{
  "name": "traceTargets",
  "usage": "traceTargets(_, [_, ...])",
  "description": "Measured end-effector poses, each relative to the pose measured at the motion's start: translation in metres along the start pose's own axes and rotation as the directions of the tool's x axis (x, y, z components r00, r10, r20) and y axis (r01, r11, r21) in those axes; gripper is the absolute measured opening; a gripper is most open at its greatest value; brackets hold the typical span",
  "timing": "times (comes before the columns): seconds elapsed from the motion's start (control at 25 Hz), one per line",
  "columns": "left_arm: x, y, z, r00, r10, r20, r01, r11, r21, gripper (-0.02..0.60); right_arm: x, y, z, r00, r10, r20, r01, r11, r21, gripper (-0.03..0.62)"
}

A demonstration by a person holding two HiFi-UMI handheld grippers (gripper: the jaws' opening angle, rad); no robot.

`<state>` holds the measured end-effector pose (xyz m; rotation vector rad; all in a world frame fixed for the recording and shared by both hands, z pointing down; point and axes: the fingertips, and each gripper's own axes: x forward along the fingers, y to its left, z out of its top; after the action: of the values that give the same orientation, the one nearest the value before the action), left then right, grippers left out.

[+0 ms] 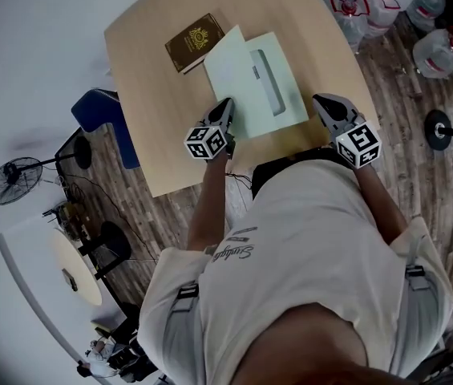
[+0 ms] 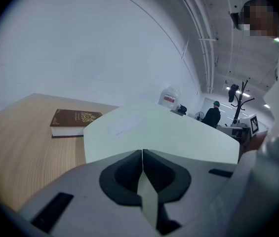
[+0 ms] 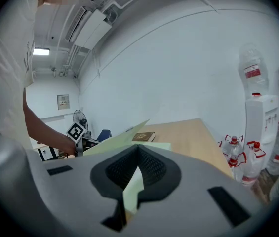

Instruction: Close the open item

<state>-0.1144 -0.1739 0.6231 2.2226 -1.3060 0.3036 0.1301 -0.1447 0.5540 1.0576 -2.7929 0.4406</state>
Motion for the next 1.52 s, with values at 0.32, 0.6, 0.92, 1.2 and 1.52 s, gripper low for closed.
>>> traceTargets(0.32, [0.015,-0.007,-0.007,0.999,-0.007,-0.038,0.006,1.0,-0.005,0.017,0.0,-0.004,-0.009,1.0,0.026,-0.016,-0.026,1.0,0.016,-0.005])
traceTargets(0.6, [0.028,-0.015,-0.013,0.997,0.01,-0.072,-0.009,1.0,0.014,0.015,0.004,-0.014,-0.008,0.999,0.044,-0.027,-0.044,0.999,-0.016,-0.005])
traceTargets(0.92, [0.036,-0.013,-0.021,0.991,0.031,-0.128,-0.028,0.999,0.027,0.015,0.015,-0.017,-0.003,0.998,0.06,-0.032,-0.062,0.996,-0.062,-0.005])
traceTargets(1.2, [0.044,-0.017,-0.028,0.983,0.041,-0.18,-0.034,0.999,0.043,0.015,0.026,-0.019,-0.004,0.995,0.091,-0.051,-0.095,0.993,-0.072,-0.005])
traceTargets(1.52, [0.048,-0.019,-0.035,0.974,0.066,-0.215,-0.05,0.995,0.082,0.016,0.034,-0.014,-0.011,0.988,0.129,-0.085,-0.137,0.986,-0.096,-0.005])
